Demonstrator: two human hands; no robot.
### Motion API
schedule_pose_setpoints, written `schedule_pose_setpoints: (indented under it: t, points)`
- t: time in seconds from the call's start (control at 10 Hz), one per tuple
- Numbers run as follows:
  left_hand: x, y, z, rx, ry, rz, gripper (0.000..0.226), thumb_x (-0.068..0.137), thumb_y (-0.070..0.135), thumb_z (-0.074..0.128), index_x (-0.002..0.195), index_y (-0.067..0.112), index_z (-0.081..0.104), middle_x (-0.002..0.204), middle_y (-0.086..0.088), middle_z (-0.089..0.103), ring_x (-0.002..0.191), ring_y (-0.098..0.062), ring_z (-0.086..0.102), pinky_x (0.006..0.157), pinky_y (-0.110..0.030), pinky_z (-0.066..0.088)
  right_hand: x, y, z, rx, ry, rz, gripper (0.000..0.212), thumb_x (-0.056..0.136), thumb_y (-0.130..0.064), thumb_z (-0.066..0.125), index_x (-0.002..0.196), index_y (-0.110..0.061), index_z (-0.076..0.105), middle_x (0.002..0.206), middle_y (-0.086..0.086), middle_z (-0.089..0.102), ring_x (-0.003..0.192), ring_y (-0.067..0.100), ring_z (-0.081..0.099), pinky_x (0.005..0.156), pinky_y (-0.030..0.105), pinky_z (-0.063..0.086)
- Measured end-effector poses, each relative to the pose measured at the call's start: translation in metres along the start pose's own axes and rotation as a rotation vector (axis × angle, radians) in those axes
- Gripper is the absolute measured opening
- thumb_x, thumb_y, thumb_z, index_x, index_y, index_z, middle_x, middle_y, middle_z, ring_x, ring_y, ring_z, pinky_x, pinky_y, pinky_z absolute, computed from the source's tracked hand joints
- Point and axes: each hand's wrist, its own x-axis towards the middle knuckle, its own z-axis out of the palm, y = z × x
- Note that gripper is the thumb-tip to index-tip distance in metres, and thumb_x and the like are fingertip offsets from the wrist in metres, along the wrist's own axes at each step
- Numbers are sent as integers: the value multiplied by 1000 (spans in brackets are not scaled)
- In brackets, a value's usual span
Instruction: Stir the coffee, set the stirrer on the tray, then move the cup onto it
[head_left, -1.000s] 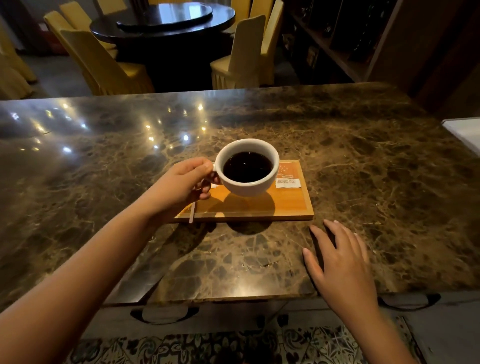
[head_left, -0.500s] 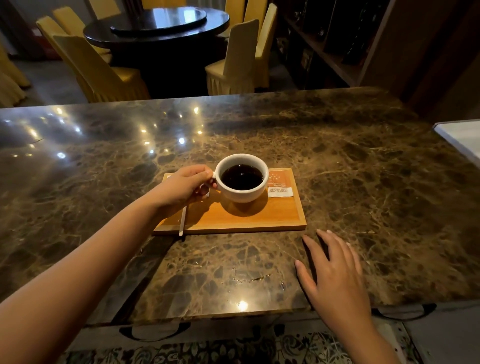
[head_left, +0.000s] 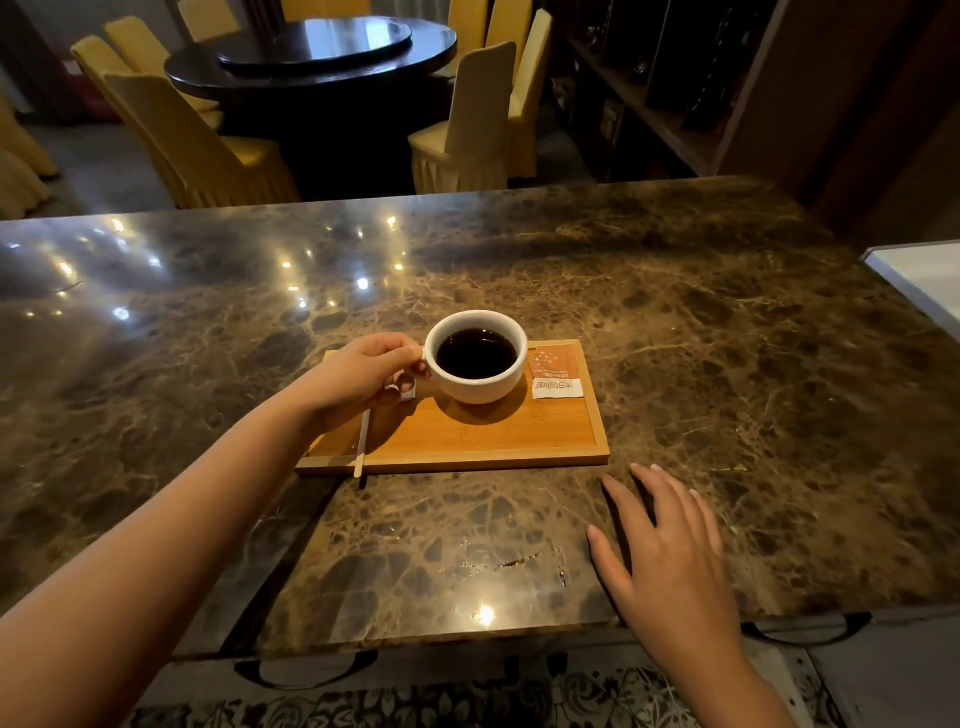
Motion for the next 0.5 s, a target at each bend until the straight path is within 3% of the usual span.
schedule_pose_setpoints:
  t: [0.4,0.5]
  points:
    - [0,-1,6,212,248,32,18,89,23,55,96,8,60,86,-10,61,68,-14,54,58,-23,46,-2,1,2,-7,4,-6,53,83,-44,35,116,-10,60,122,17,60,118,34,52,99,55,39]
    - [-8,3,5,418,383,121,22,90,26,51,105,11,58,89,-1,59,75,-14,54,63,-23,45,-1,0,1,-17,-15,-3,53,83,-44,35,116,-10,59,122,17,60,118,35,53,98,55,40]
